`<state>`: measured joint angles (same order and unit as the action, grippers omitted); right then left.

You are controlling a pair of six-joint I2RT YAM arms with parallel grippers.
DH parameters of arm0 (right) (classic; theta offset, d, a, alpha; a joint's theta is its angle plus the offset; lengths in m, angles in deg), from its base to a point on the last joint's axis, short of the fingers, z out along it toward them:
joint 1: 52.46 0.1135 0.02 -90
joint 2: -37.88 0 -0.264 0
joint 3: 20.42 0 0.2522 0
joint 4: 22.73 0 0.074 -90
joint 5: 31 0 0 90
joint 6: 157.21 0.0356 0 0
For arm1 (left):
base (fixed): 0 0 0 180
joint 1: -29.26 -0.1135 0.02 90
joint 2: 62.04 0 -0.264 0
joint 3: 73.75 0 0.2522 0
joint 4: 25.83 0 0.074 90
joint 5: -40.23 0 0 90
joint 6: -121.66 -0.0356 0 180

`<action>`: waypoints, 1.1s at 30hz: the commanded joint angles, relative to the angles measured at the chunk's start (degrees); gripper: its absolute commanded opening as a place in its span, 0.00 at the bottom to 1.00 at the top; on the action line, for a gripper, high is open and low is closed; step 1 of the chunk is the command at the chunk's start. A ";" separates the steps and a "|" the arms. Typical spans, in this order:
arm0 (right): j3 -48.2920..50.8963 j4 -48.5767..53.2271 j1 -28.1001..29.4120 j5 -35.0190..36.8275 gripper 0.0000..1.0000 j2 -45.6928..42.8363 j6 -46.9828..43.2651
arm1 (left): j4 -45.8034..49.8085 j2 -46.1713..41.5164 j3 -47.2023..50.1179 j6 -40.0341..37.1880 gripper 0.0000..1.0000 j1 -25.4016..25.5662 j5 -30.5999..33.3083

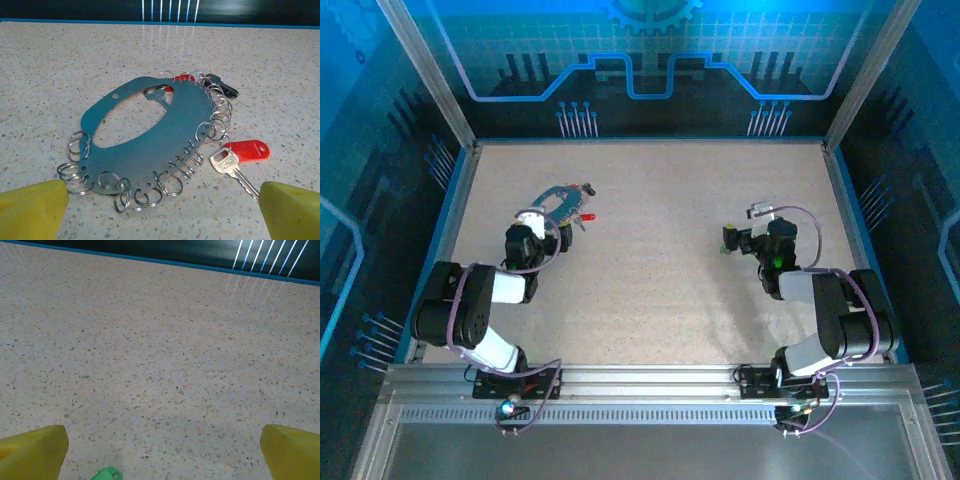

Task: Put the keys on the keyring

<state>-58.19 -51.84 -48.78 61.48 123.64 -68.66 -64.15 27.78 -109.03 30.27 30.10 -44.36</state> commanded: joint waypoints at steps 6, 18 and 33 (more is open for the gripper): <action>-1.07 0.33 -0.46 -0.56 0.99 0.47 0.62 | 0.30 -1.05 -0.77 0.94 0.99 -0.40 -1.52; -1.04 0.33 -0.61 -0.72 1.00 0.47 0.73 | 0.30 -1.05 -0.80 0.97 0.99 -0.40 -1.51; 1.30 7.43 -3.15 -4.85 1.00 -13.77 1.46 | 10.89 -14.44 -0.79 3.34 0.99 -0.11 6.18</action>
<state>-57.38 -47.49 -51.16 59.03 116.53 -67.20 -59.49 20.13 -107.91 33.20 29.95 -39.10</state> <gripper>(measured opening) 0.995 0.990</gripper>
